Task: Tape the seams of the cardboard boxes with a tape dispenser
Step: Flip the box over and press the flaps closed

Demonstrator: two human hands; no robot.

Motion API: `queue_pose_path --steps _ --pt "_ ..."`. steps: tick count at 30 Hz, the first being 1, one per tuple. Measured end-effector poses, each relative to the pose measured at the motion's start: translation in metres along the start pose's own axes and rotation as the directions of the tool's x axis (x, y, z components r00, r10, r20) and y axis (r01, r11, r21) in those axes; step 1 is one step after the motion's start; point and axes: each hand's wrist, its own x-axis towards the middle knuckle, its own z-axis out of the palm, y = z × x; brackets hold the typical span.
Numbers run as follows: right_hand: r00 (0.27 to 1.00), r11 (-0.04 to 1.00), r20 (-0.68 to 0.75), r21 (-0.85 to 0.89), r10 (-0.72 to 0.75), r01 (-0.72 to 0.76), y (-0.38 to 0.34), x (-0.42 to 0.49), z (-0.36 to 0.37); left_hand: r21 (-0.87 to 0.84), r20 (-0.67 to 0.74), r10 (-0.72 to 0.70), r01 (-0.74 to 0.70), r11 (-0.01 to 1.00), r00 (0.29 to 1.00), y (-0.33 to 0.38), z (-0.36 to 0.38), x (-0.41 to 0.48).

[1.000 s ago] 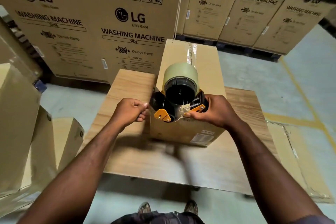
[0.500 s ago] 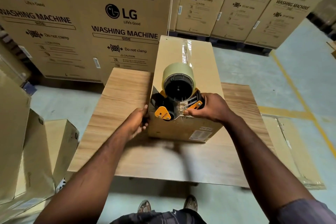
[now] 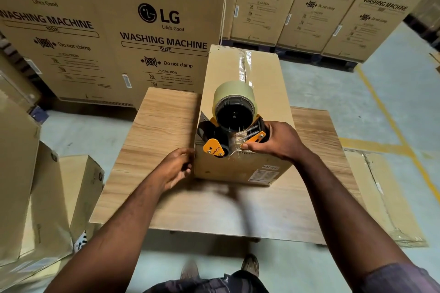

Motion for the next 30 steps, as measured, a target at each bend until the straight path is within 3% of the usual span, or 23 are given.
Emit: queue_pose_path --steps 2,3,6,8,11,15,18,24,26,28,30 --pt "1.000 1.000 -0.002 0.003 0.002 -0.002 0.001 0.000 0.001 0.226 -0.066 0.047 -0.031 0.974 0.997 -0.008 -0.005 0.002" --pt "1.000 1.000 0.000 0.010 0.004 -0.004 0.001 0.000 0.001 0.251 -0.119 0.109 -0.077 0.965 0.987 -0.009 -0.006 0.002" --pt "0.999 0.999 0.032 0.043 0.008 -0.010 0.000 0.001 -0.001 0.134 -0.249 0.325 -0.300 0.945 0.913 0.009 0.001 -0.004" --pt "0.996 0.996 0.088 0.084 0.011 -0.018 0.000 0.004 -0.004 0.235 -0.235 0.466 -0.415 0.879 0.853 0.025 0.009 -0.006" --pt "0.984 0.995 0.177 0.085 0.033 -0.048 -0.001 0.011 -0.009 0.480 -0.172 0.593 -0.459 0.748 0.787 0.031 0.021 -0.006" --pt "0.977 0.998 0.211 0.045 0.034 -0.044 -0.003 0.013 -0.008 0.540 -0.150 0.644 -0.483 0.689 0.750 0.025 0.020 -0.004" --pt "0.976 0.998 0.216 0.053 0.004 -0.016 -0.001 0.009 -0.009 0.515 -0.185 0.639 -0.480 0.710 0.747 0.027 0.022 -0.006" --pt "0.977 0.994 0.211 0.095 0.035 -0.056 0.050 -0.015 -0.039 0.547 -0.202 0.683 -0.498 0.673 0.702 0.029 0.029 -0.015" --pt "0.979 0.995 0.202 0.093 0.020 -0.039 0.063 -0.023 -0.043 0.670 -0.144 0.773 -0.514 0.536 0.618 0.030 0.036 -0.019" --pt "0.981 0.995 0.193 0.102 0.000 -0.020 0.067 -0.022 -0.043 0.795 0.047 0.856 -0.538 0.280 0.515 0.029 0.051 -0.025" --pt "0.984 0.996 0.180 0.093 -0.016 -0.001 0.068 -0.017 -0.041 0.816 0.244 0.810 -0.565 0.126 0.533 0.023 0.072 -0.031"
